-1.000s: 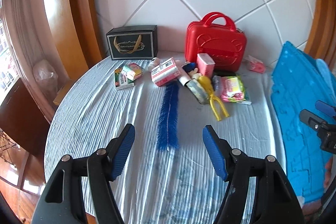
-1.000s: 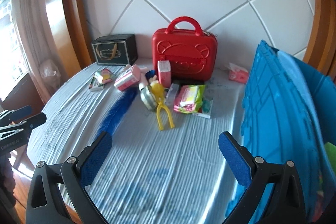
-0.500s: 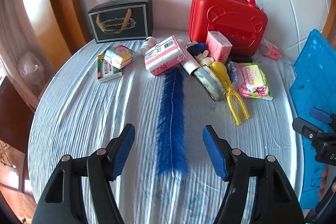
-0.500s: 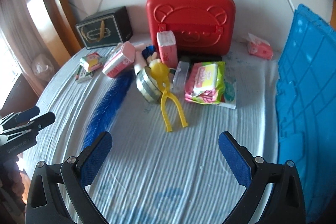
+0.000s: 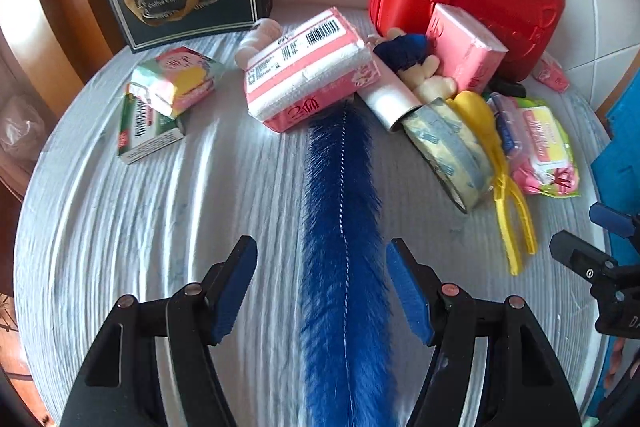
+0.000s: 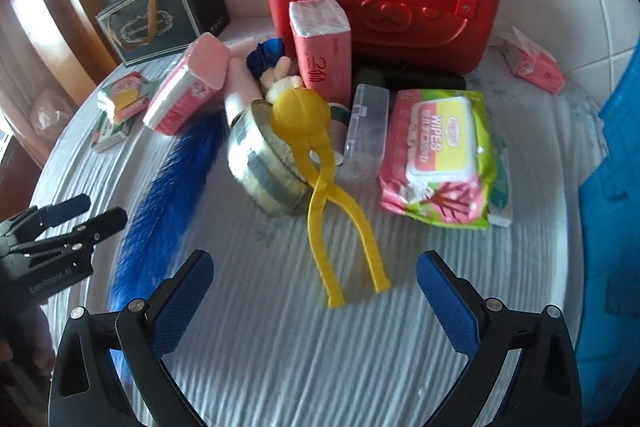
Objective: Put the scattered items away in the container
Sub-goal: 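Grasp the blue bristle brush with the left tool while the right tool grasps the yellow clamp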
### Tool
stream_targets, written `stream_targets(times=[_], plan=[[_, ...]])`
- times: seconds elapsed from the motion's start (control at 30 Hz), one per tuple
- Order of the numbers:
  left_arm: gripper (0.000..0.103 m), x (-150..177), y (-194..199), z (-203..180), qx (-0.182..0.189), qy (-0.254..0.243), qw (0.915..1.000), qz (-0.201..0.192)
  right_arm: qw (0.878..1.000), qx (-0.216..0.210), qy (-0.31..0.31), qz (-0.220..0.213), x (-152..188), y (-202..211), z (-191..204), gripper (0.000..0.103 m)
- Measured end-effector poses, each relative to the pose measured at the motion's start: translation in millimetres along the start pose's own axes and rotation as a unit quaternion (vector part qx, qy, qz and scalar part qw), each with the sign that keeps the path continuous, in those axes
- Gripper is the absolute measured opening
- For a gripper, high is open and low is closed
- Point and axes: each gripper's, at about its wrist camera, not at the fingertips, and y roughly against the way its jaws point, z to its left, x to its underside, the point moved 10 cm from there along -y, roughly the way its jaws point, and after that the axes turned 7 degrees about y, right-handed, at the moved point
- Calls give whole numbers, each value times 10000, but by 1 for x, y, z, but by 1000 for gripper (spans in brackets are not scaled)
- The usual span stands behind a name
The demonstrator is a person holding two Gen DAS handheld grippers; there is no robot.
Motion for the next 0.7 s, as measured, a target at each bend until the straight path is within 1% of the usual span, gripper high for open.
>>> stream_targets(times=[0.13,0.23,0.27,0.3,0.37,0.4,0.47,0.6,0.63,0.7], plan=[[66,-11,-30,-2,-5,-6,9999,124,9998,147,-20,144,-12,-28,-12,103],[66,-18,-47,-3,-53,-27,9999,101,9995,237,-9,213,-15,-46,-20,103],[66,-21,-53,-4,-82,-31,9999,88,9995,258,10,207,-17,-50,-22,101],[66,-23,-58,-5,-85,-29,9999,102,9994,276,30,202,-18,-55,-23,96],[66,-24,-68,-7,-52,-7,9998,172,9995,251,23,189,-19,-60,-23,69],[66,-24,-71,-8,-50,-2,9998,192,9996,223,19,176,-20,-63,-23,66],[66,-25,-80,-9,-68,6,9997,230,9998,142,37,138,-23,-67,-19,64],[66,-29,-84,-15,-154,-27,9998,112,9997,-23,100,215,-24,-78,-12,62],[66,-30,-83,-16,-171,-34,9998,79,9996,-70,113,253,-23,-83,-11,58],[59,-27,-80,-19,-158,-43,9999,26,9992,-174,66,348,-20,-93,-9,48]])
